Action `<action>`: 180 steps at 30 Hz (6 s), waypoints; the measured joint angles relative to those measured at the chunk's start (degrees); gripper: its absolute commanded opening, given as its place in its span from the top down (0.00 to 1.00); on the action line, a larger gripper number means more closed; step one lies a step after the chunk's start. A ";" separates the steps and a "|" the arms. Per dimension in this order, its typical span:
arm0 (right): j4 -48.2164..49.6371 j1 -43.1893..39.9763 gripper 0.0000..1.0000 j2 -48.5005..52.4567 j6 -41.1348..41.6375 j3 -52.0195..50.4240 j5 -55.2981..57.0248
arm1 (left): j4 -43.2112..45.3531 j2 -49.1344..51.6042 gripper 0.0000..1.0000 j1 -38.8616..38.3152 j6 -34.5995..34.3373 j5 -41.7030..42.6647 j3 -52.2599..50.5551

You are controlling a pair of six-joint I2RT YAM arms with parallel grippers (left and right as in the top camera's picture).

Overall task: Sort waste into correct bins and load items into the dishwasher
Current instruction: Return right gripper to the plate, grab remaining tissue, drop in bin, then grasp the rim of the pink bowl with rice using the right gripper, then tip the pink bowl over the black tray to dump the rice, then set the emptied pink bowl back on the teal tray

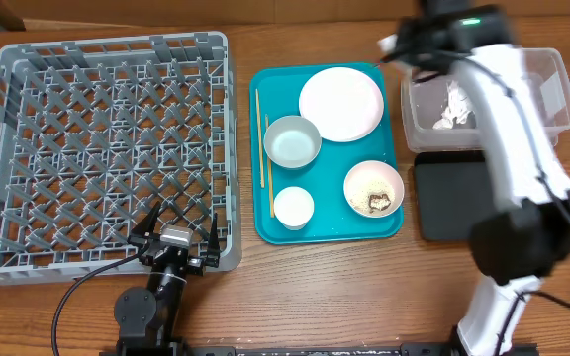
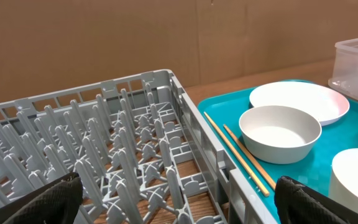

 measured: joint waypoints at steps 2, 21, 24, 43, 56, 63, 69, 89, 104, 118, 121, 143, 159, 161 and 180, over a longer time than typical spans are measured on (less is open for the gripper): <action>-2.27 -3.19 0.96 -1.05 1.25 -0.15 0.42 | 0.00 0.00 0.00 0.00 0.00 0.00 0.00; -3.87 -7.67 0.33 2.45 1.29 -10.56 -6.08 | 0.00 0.00 0.00 0.00 0.00 0.00 0.00; -8.26 -4.74 0.33 -0.96 0.22 -9.73 -8.09 | 0.00 0.00 0.00 0.00 0.00 0.00 0.00; 1.11 18.27 0.59 -5.77 -3.15 -34.73 -10.36 | 0.00 -0.02 0.00 0.00 0.00 0.00 0.00; 10.21 20.48 0.96 -5.70 -5.88 -46.31 -9.84 | 0.00 -0.02 0.00 0.00 0.00 0.00 0.00; 7.98 20.83 0.96 -5.95 -5.86 -45.18 -8.70 | 0.00 -0.02 0.00 0.00 0.00 0.00 0.00; -1.29 20.72 0.96 -8.24 -5.66 -39.54 -9.05 | 0.02 -0.02 0.00 0.00 0.00 0.00 0.00; -3.54 -13.70 0.96 -25.68 -26.77 -41.64 -41.22 | 0.00 -0.02 0.00 0.00 0.00 0.00 0.00; 11.87 -37.86 0.96 -25.68 -45.40 -70.07 -73.85 | 0.00 -0.02 0.00 0.00 0.00 0.00 0.00; 16.83 -47.78 0.96 -25.68 -44.87 -76.35 -92.28 | 0.00 -0.02 0.00 0.00 0.00 0.00 0.00; 18.56 -48.33 0.96 -25.68 -43.06 -76.37 -93.88 | 0.00 -0.02 0.00 0.00 0.00 0.00 0.00; 20.46 -55.82 0.96 -25.68 -31.21 -76.37 -95.91 | 0.00 -0.02 0.00 0.00 0.00 0.00 0.00; 19.85 -42.62 0.96 -31.91 -30.25 -74.90 -82.60 | 0.00 -0.02 0.00 0.00 0.00 0.00 0.00; 19.65 -36.96 0.96 -35.15 -28.04 -72.57 -77.44 | 0.00 -0.02 0.00 0.00 0.00 0.00 0.00; 30.49 20.90 0.96 -28.46 -4.13 -62.18 -15.80 | 0.00 -0.02 0.00 0.00 0.00 0.00 0.00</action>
